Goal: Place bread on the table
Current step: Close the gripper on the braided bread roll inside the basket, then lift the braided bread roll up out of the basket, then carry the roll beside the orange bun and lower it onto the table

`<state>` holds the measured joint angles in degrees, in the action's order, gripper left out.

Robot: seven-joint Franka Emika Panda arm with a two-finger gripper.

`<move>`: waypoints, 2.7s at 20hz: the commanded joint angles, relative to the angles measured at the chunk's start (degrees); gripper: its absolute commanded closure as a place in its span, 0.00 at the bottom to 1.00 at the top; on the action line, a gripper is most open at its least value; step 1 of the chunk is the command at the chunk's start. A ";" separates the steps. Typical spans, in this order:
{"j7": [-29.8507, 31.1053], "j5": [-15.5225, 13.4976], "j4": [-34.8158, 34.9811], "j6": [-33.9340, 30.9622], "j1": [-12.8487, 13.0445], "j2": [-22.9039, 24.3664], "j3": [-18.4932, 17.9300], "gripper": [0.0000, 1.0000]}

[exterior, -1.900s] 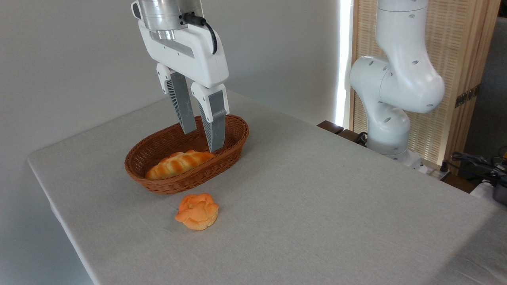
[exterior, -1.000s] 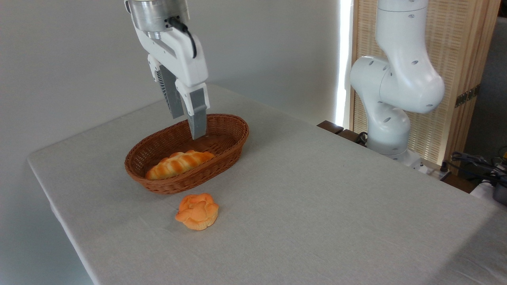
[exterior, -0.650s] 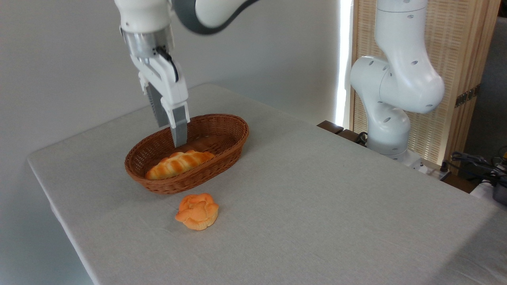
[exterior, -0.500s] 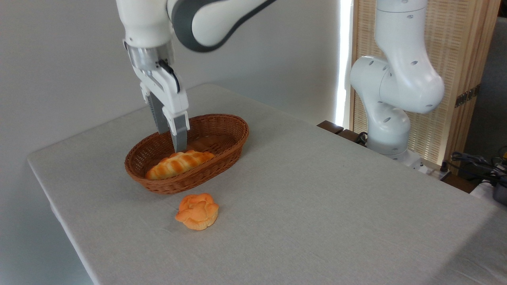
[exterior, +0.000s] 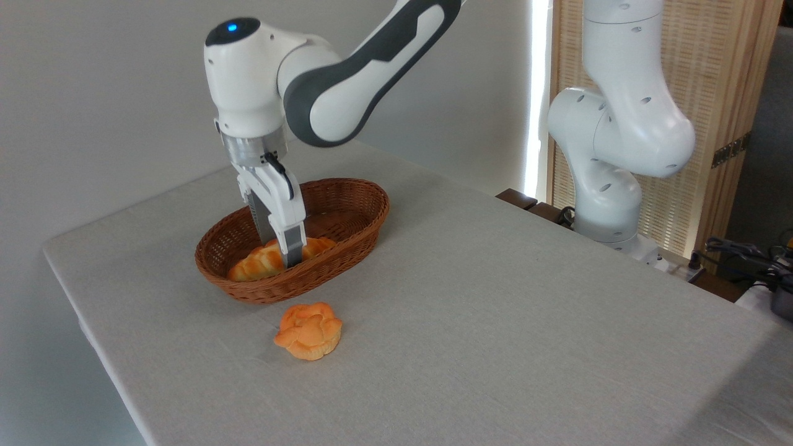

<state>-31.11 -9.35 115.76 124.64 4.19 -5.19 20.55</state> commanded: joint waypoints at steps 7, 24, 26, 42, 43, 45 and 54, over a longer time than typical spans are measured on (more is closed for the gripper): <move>-0.35 4.34 0.34 1.31 -0.14 -0.79 0.46 0.53; 0.18 1.72 -2.99 -3.51 -0.58 -0.35 0.54 0.62; 0.00 0.13 -5.54 -7.29 -0.58 -0.35 0.46 0.62; -24.59 0.99 -10.66 -35.08 -1.20 7.90 -17.89 0.57; -26.00 2.83 -8.30 -34.99 -1.20 8.78 -18.96 0.57; -26.63 8.01 -2.24 -32.72 -1.20 9.93 -20.46 0.57; -14.69 8.74 9.74 -15.14 -1.20 8.79 -24.24 0.36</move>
<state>-51.13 -1.30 123.11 105.26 2.16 2.90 -1.51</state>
